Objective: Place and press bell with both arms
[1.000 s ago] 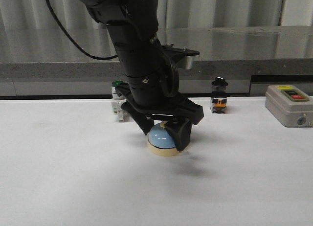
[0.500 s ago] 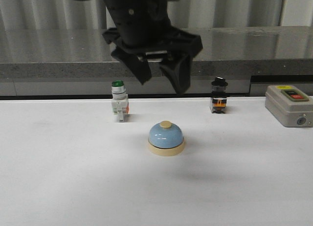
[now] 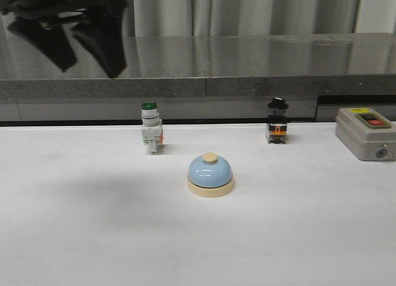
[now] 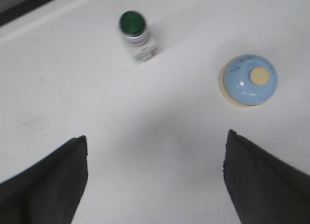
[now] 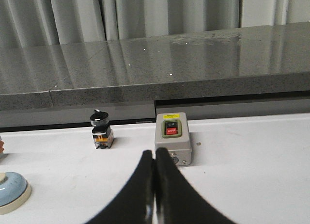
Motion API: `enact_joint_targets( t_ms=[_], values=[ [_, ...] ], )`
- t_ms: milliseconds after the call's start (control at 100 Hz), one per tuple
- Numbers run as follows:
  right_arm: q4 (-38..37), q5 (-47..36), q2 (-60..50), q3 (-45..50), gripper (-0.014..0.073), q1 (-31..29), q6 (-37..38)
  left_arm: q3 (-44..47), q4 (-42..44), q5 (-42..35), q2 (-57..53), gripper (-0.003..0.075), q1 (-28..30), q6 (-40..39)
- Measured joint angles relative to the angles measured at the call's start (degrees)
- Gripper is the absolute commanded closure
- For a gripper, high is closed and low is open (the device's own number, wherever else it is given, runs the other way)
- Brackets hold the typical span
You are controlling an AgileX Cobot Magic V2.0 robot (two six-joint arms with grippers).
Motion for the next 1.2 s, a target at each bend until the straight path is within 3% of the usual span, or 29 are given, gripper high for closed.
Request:
enact_joint_targets(
  t_ms=[440,860,1050,1200],
  values=[
    [0.0,0.0,0.0,0.0,0.0658,0.0,0.0,23.14,0.0,-11.93,-24.19,0.0167,15.92,-1.15],
    [0.0,0.0,0.0,0.0,0.0658,0.0,0.0,37.96,-0.12,-17.76,-50.54,0.0186,17.64,-1.15],
    [0.0,0.0,0.0,0.0,0.0658,0.0,0.0,40.02,-0.12,-17.76,-58.51,0.0342,17.69,-1.15],
    [0.0,0.07,0.0,0.0,0.0658,0.0,0.0,40.13,-0.01,-17.76,-61.1,0.0591,17.69,-1.15]
  ],
)
